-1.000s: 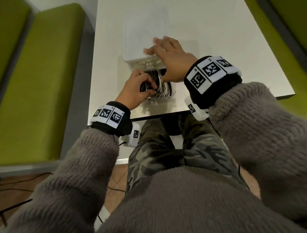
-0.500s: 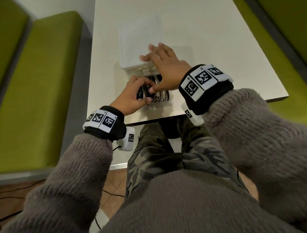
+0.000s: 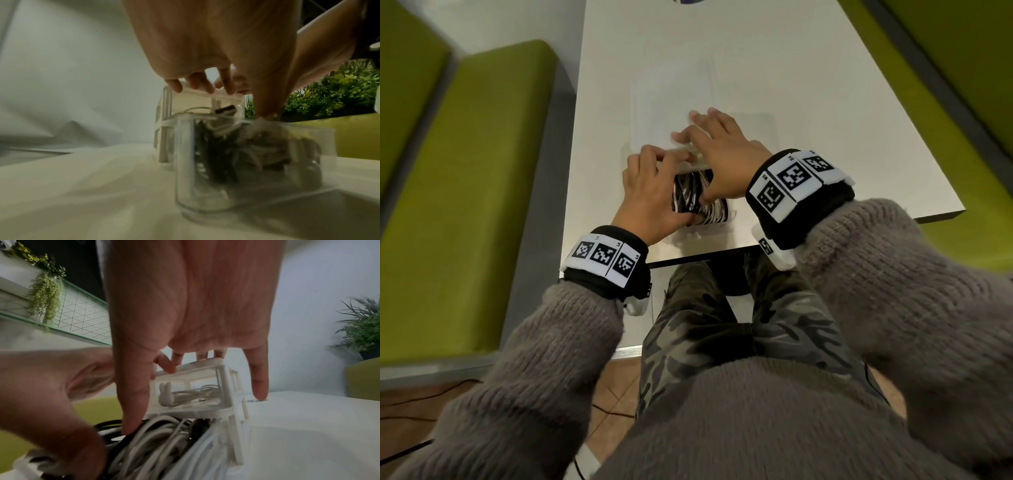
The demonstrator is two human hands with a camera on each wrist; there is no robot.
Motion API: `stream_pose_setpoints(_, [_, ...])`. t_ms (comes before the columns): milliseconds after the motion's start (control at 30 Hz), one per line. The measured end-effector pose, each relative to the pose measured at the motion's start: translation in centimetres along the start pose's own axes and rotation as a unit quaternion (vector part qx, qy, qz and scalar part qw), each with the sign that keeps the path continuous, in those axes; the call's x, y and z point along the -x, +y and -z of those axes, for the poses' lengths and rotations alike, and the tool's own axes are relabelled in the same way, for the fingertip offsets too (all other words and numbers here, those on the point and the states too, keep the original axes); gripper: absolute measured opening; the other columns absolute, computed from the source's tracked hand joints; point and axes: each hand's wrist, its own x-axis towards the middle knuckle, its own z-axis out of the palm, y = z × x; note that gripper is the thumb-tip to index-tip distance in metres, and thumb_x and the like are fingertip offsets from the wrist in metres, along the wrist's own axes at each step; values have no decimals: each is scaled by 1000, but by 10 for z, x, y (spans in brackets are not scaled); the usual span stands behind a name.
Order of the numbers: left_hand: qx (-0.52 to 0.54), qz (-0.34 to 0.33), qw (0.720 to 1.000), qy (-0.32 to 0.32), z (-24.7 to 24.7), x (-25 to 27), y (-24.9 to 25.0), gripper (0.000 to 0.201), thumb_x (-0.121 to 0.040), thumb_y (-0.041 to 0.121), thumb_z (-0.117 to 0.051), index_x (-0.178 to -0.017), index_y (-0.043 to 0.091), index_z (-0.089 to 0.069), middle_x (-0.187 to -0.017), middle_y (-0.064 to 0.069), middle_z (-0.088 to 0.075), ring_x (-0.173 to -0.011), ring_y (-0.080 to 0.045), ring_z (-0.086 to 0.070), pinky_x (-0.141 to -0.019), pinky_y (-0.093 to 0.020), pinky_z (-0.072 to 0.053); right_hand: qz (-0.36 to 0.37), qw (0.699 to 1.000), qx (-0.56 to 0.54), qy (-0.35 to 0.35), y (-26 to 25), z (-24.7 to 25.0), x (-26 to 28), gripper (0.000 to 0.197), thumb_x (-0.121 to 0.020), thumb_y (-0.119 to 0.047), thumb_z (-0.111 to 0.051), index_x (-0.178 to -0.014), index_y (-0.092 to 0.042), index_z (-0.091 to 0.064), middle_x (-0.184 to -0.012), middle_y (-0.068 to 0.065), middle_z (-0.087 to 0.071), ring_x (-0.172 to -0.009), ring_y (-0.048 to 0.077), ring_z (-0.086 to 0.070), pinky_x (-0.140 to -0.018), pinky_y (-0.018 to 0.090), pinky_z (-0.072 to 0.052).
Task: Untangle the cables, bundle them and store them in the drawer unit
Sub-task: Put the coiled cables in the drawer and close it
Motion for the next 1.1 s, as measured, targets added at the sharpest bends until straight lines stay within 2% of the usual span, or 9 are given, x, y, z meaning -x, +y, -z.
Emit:
stream_pose_setpoints(100, [-16, -20, 999, 42, 7, -5, -1, 86, -56, 57, -76, -128, 21, -45, -133, -12, -35, -126, -31, -27, -102, -41, -23, -6, 1000, 10, -4, -2, 1, 1, 97, -68, -38, -81, -144, -24, -24, -161, -2, 3, -147, 20, 11, -104, 61, -34])
stream_pose_setpoints(167, [-14, -16, 1000, 22, 7, -8, -7, 90, -53, 63, -73, -128, 25, -42, -141, -9, -30, -137, -30, -17, -111, -54, -11, -7, 1000, 19, -13, -2, 0, 2, 99, -67, -41, -81, -145, -24, -22, -161, -3, 6, -147, 19, 13, -105, 61, -33])
stream_pose_setpoints(267, [19, 4, 1000, -5, 2, -9, -15, 95, -50, 71, -65, -130, 28, -36, -145, -7, -25, -139, -30, -16, -109, -61, -17, -2, 999, 27, -29, 0, -2, 4, 112, -64, -43, -84, -149, -28, -13, -160, -6, 15, -145, 17, 20, -106, 62, -29])
stream_pose_setpoints(433, [35, 17, 999, 6, -8, -10, -16, 101, -48, 69, -64, -131, 19, -37, -146, -10, -25, -138, -32, -16, -111, -53, -22, 3, 998, 51, -41, 0, -7, 6, 133, -53, -54, -86, -151, -30, 0, -158, -5, 24, -143, 19, 27, -106, 67, -20])
stream_pose_setpoints(567, [32, 21, 999, 25, -8, -14, -17, 102, -44, 61, -80, -129, 19, -40, -140, -9, -30, -131, -30, -24, -106, -43, -28, -1, 994, 93, -49, 0, -14, 3, 148, -46, -57, -88, -150, -28, 13, -156, -2, 30, -142, 23, 31, -106, 70, -17])
stream_pose_setpoints(633, [27, 17, 999, 28, -6, -17, -17, 104, -41, 62, -79, -127, 18, -41, -136, -11, -34, -127, -30, -28, -103, -37, -29, -5, 993, 107, -46, 0, -16, 1, 150, -45, -57, -88, -150, -27, 15, -155, 0, 31, -142, 24, 31, -106, 70, -18])
stream_pose_setpoints(833, [17, 13, 999, 33, -6, -22, -19, 105, -40, 66, -75, -125, 13, -41, -130, -11, -37, -120, -30, -31, -101, -28, -25, -5, 995, 96, -39, 0, -14, 1, 144, -49, -51, -89, -151, -27, 11, -157, -1, 27, -143, 23, 28, -106, 67, -23])
stream_pose_setpoints(967, [18, -8, 999, 38, -5, -20, -21, 104, -42, 71, -68, -125, 13, -40, -129, -12, -38, -121, -31, -32, -102, -30, -24, 2, 997, 72, -38, 1, -11, 1, 141, -49, -53, -88, -151, -30, 6, -158, -3, 24, -143, 21, 27, -105, 67, -24])
stream_pose_setpoints(1100, [5, -28, 998, 54, -13, -19, -26, 90, -50, 66, -66, -120, 25, -27, -130, -15, -39, -122, -32, -34, -103, -27, -20, 2, 999, 29, -15, 3, -9, 2, 114, -66, -56, -78, -150, -31, -5, -160, -5, 17, -145, 18, 22, -106, 68, -24])
